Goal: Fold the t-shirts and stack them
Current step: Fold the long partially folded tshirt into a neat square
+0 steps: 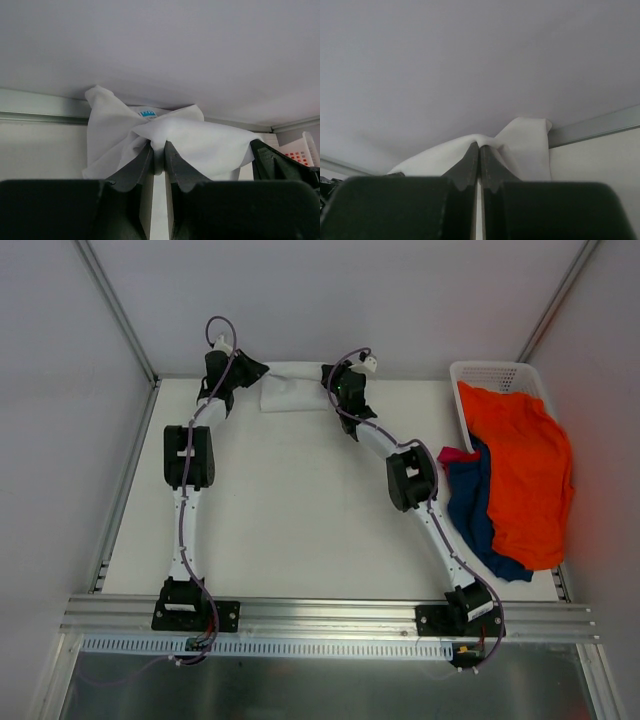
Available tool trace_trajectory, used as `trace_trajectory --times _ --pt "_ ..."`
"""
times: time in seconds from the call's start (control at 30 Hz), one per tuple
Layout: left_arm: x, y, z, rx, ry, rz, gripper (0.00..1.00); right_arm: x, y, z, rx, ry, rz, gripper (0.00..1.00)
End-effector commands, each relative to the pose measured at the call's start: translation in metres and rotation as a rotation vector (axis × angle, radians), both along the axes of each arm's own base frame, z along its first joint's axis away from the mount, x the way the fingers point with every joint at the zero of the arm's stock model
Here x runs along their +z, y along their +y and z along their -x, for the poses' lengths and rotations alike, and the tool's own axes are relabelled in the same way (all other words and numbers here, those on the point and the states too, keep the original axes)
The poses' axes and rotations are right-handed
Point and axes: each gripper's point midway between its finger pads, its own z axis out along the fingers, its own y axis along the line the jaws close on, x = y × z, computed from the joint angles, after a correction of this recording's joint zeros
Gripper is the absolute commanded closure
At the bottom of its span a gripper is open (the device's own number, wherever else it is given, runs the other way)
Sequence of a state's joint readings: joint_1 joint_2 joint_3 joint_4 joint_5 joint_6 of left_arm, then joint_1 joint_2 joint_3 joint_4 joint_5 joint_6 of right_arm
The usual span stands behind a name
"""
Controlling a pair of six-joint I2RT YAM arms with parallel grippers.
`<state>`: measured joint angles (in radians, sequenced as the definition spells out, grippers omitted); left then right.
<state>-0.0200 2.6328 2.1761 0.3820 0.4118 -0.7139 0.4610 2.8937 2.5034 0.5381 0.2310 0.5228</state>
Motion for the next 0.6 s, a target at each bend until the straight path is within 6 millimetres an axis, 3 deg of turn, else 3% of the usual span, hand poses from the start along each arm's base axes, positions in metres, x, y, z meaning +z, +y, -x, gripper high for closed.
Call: trace_trajectory --times 0.0,0.1,0.17,0.23,0.27,0.3,0.4,0.43,0.47,0.5,0.57 --pt "0.034 0.005 -0.016 0.004 -0.166 0.045 0.87 0.056 -0.025 -0.012 -0.099 -0.153 -0.059 0.99" --pt "0.023 0.008 -0.021 0.021 -0.167 0.048 0.81 0.046 -0.028 -0.014 -0.112 -0.141 -0.058 0.99" --pt "0.018 0.011 -0.024 0.039 -0.172 0.045 0.67 0.041 -0.031 -0.015 -0.124 -0.127 -0.069 0.89" --pt "0.017 0.011 -0.025 0.043 -0.181 0.037 0.18 0.038 -0.033 -0.016 -0.129 -0.120 -0.074 0.36" --pt "0.017 0.011 -0.025 0.041 -0.187 0.035 0.01 0.037 -0.033 -0.016 -0.130 -0.117 -0.072 0.14" --pt "0.018 0.011 -0.024 0.036 -0.194 0.035 0.01 0.037 -0.033 -0.016 -0.131 -0.116 -0.070 0.01" --pt "0.025 0.010 -0.021 0.031 -0.219 0.035 0.01 0.048 -0.034 -0.016 -0.130 -0.125 -0.035 0.01" --pt "0.040 0.009 -0.019 0.032 -0.241 0.034 0.01 0.061 -0.033 -0.014 -0.123 -0.145 -0.029 0.01" --pt "0.040 0.009 -0.016 0.030 -0.244 0.033 0.01 0.068 -0.034 -0.013 -0.119 -0.157 -0.014 0.01" --pt "0.063 0.009 -0.012 0.028 -0.275 0.031 0.01 0.077 -0.031 -0.011 -0.103 -0.175 0.010 0.00" --pt "0.065 0.007 -0.002 0.019 -0.263 0.028 0.01 0.110 -0.030 -0.004 -0.085 -0.215 0.016 0.01"
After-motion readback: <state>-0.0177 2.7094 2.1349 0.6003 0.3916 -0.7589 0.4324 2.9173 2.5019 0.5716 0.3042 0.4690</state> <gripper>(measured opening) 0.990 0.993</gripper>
